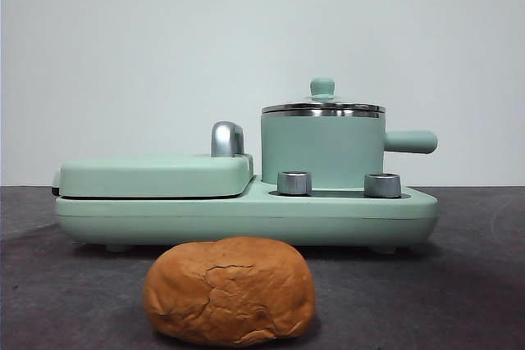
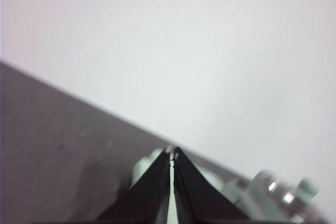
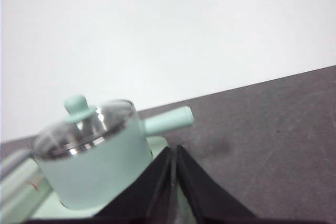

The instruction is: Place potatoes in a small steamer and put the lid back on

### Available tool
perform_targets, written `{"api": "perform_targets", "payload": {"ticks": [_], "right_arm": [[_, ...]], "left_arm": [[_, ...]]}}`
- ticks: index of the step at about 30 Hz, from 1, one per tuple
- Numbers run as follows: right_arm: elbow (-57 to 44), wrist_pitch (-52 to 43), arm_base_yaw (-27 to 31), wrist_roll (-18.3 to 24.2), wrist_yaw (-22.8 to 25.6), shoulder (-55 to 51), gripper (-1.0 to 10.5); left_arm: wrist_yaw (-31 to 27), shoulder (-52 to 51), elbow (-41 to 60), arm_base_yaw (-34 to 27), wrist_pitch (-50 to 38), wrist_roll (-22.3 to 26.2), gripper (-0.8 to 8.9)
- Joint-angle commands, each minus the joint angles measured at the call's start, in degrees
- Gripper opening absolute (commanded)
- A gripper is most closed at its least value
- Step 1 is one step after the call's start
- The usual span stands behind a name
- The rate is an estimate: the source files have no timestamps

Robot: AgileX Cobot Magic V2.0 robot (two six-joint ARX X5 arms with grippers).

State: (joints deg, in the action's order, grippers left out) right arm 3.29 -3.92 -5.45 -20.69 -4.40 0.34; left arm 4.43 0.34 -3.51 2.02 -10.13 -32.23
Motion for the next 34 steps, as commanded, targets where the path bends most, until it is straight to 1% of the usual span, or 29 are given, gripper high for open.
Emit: {"api": "perform_targets", "payload": {"ticks": [1, 3, 5, 7, 10, 12, 13, 15, 17, 20, 22, 24, 25, 26, 27, 28, 29, 30, 31, 34], "right_arm": [[4.8, 2.6, 0.0, -2.8, -0.2, 1.0, 0.1], [8.2, 5.8, 0.0, -1.9, -0.5, 2.5, 0.1], [11.6, 9.1, 0.0, 0.3, -1.9, 5.0, 0.1], [15.4, 12.6, 0.0, 3.8, -4.0, 8.6, 0.1], [19.5, 16.3, -0.1, 9.8, -7.9, 13.8, 0.1], [22.5, 19.9, -0.1, 13.8, -10.5, 17.9, 0.1], [23.9, 21.8, -0.1, 15.1, -11.5, 19.8, 0.1], [26.9, 26.2, -0.1, 18.6, -13.5, 24.0, 0.1], [30.1, 30.6, -0.5, 22.6, -14.3, 28.1, 0.1], [34.7, 36.7, -1.6, 29.1, -13.8, 34.2, 0.1], [37.0, 38.8, -2.4, 31.6, -13.1, 37.4, 0.1], [38.5, 39.1, -3.3, 32.1, -13.1, 39.7, 0.2], [39.3, 38.9, -3.6, 32.4, -13.1, 40.9, 0.3], [39.8, 38.7, -3.8, 33.1, -13.1, 41.8, 0.7], [40.1, 38.7, -3.8, 33.7, -13.1, 42.2, 1.2], [40.5, 38.7, -3.9, 34.1, -13.0, 42.9, 2.2], [40.7, 38.7, -3.9, 34.0, -12.7, 43.3, 2.8], [40.8, 38.7, -3.9, 33.9, -12.1, 43.5, 3.2], [40.8, 38.7, -3.9, 33.9, -11.6, 43.5, 3.3], [40.8, 38.7, -4.0, 33.7, -11.5, 43.4, 3.3]], "left_arm": [[0.3, 1.2, -5.7, 0.0, 3.2, -1.5, 0.08], [1.3, 3.5, -11.0, 0.0, 10.1, -0.5, 0.08], [3.7, 6.6, -15.6, 0.0, 15.1, 3.0, 0.08], [7.4, 10.6, -20.1, 0.0, 18.3, 8.9, 0.08], [13.2, 16.8, -25.7, 0.0, 20.9, 15.9, 0.08], [16.6, 21.2, -29.1, 0.0, 22.8, 18.9, 0.08], [18.1, 23.6, -30.8, 0.2, 24.3, 20.4, 0.08], [20.0, 28.2, -34.1, 0.6, 27.6, 23.3, 0.08], [21.1, 32.6, -37.0, 1.3, 31.0, 26.7, 0.08], [21.2, 38.9, -40.9, 3.0, 36.3, 33.8, 0.08], [21.2, 42.6, -42.9, 4.2, 38.7, 37.7, 0.07], [21.2, 45.0, -43.8, 5.2, 38.9, 39.0, 0.08], [21.4, 46.1, -44.1, 5.7, 38.4, 39.1, 0.36], [21.4, 46.7, -44.1, 6.0, 37.7, 39.1, 1.01], [21.4, 47.1, -44.1, 6.3, 37.1, 39.1, 1.93], [21.4, 47.5, -44.1, 6.6, 36.4, 39.1, 3.35], [21.4, 47.7, -44.1, 6.7, 36.0, 39.1, 3.99], [21.4, 47.8, -44.1, 6.9, 35.7, 39.1, 4.02], [21.4, 47.8, -44.1, 7.1, 35.4, 39.1, 3.95], [21.4, 47.8, -44.1, 7.8, 34.5, 39.1, 3.95]]}}
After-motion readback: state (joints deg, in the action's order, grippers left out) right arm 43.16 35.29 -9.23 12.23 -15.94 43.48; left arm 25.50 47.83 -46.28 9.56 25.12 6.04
